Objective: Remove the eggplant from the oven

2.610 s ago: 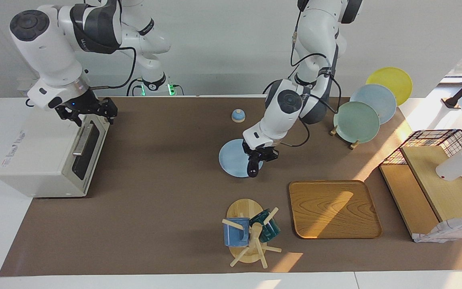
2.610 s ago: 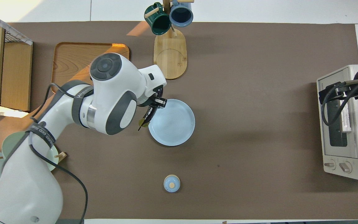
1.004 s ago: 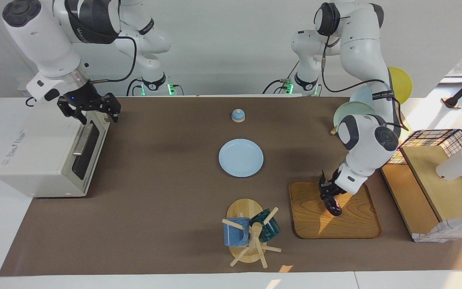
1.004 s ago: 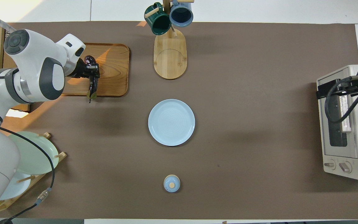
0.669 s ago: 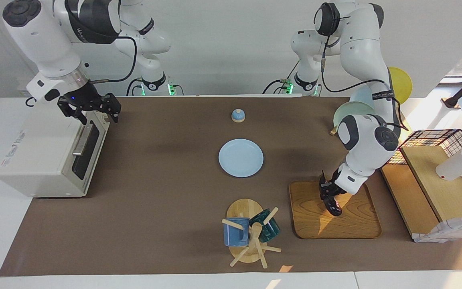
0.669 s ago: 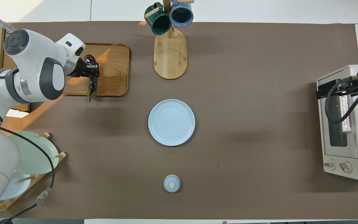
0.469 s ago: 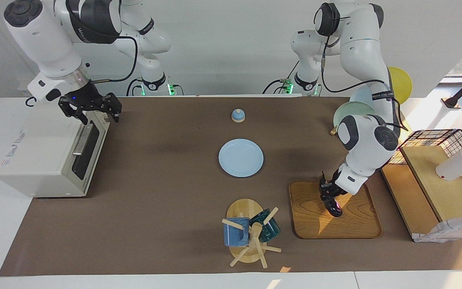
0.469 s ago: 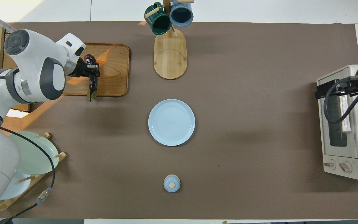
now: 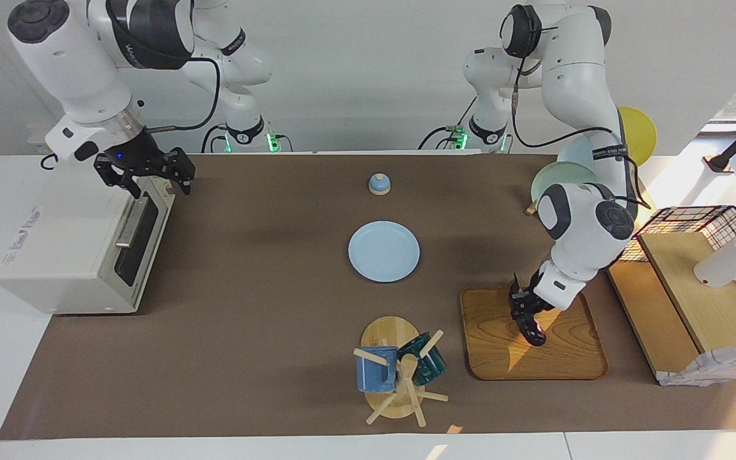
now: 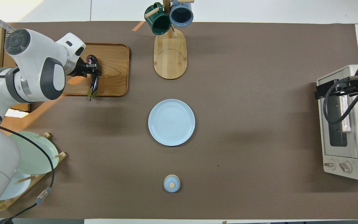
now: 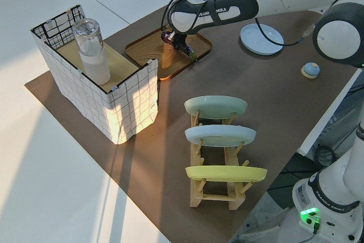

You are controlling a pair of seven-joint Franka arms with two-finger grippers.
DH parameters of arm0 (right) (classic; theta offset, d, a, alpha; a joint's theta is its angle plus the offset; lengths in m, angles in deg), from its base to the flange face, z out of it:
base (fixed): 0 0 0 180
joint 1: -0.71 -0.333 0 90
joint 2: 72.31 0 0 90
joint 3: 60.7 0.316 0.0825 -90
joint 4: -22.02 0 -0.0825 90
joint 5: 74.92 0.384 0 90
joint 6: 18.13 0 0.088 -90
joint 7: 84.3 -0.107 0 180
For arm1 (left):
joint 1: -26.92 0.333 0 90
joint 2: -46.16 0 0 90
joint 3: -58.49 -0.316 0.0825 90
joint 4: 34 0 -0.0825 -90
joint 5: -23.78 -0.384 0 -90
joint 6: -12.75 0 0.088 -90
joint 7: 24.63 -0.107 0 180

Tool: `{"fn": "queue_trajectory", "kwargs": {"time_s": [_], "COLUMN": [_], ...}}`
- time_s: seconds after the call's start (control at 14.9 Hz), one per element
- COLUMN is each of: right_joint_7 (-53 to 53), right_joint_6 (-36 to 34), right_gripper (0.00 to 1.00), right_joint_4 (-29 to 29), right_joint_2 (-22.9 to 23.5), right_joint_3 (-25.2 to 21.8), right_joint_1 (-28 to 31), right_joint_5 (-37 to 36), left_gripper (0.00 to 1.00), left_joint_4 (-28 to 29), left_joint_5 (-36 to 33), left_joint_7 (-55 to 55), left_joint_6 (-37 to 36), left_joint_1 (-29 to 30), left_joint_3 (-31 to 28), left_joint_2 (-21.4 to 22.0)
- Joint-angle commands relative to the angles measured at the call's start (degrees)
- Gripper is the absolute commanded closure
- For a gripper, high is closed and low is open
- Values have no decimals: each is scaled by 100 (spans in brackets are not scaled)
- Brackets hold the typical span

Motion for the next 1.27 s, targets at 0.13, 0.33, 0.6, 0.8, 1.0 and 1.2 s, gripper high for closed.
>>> {"fn": "queue_trajectory", "kwargs": {"time_s": [0.13, 0.33, 0.6, 0.8, 1.0, 1.2], "right_joint_7": [-64, -64, -73, -64, -73, -64], "right_joint_6": [-100, -100, -91, -91, -73, -82], "right_gripper": [0, 0, 0, 0, 0, 0], "right_joint_4": [-91, -91, -91, -91, -100, -91], "right_joint_2": [27, 27, 27, 27, 36, 36], "right_joint_3": [5, 5, 5, 5, 22, 14], "right_joint_1": [5, -4, -4, -13, -13, -4], "right_joint_5": [33, 33, 33, 33, 33, 33], "left_gripper": [0, 0, 0, 0, 0, 0], "left_joint_4": [-401, -348, -383, -339, -278, -6], "left_joint_5": [-115, -115, -246, -466, -791, -809], "left_joint_7": [22, 58, 75, 84, 84, 267], "left_joint_6": [-651, -1213, -1986, -2742, -3655, -4079], "left_joint_1": [72, 107, 99, 90, 37, 19], "left_joint_3": [-50, -146, -383, -445, -436, -428], "left_joint_2": [187, 767, 1541, 2243, 2815, 3211]}}
